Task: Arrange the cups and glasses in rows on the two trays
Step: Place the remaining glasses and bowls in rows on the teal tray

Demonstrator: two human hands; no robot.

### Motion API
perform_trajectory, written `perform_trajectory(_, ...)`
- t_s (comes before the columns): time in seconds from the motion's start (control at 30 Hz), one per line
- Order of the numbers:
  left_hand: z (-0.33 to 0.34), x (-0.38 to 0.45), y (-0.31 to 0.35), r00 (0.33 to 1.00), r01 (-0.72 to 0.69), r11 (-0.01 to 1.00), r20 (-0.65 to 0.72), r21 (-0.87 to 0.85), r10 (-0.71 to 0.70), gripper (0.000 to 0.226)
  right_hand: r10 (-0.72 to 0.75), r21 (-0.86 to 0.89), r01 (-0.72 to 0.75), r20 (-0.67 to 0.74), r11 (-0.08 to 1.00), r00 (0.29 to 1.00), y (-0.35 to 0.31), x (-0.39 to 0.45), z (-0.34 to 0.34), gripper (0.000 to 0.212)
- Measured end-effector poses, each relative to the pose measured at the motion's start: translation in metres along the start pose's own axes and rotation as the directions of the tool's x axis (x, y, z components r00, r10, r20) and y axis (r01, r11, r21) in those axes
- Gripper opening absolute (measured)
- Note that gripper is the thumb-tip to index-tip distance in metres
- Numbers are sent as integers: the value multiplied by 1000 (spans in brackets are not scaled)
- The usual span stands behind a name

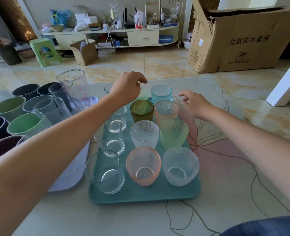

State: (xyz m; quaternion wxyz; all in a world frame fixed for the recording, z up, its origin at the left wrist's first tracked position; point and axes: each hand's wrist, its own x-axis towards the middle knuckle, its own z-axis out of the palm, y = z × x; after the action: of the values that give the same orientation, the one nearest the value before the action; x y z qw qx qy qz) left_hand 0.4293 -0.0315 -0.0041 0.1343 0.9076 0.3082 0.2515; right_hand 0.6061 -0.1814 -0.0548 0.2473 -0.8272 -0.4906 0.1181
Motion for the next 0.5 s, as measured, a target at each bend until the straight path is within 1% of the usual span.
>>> perform_trajectory(0.07,-23,-19,-8,976,35,999,-215,-32,-41,41,15,-56,-13,50,998,999,7,-18,2,28)
perform_trajectory(0.1,-34,-29,-12,957,59,997,-281,-57,-73,41,26,-91,-18,87,996,996,10,-28,3,23)
perform_trajectory(0.13,-45,-41,-18,943,94,992,-311,-85,-116,41,44,-141,-25,136,990,990,11,-38,4,20)
perform_trajectory(0.17,-54,-53,-24,936,131,984,-312,-120,-163,42,66,-195,-29,187,980,980,11,-47,4,20)
perform_trajectory(0.23,-64,-77,-37,931,201,960,-266,-194,-248,45,116,-281,-40,261,959,958,6,-63,6,28)
perform_trajectory(0.37,-68,-115,-51,916,334,900,-131,-280,-380,45,196,-342,-59,381,938,904,-13,-93,9,34)
perform_trajectory(0.43,-67,-122,-50,908,359,875,-95,-325,-408,43,253,-330,-119,401,936,880,-19,-106,11,33)
perform_trajectory(0.5,-65,-125,-46,908,377,859,-45,-346,-417,42,287,-288,-186,364,939,886,-20,-115,15,31)
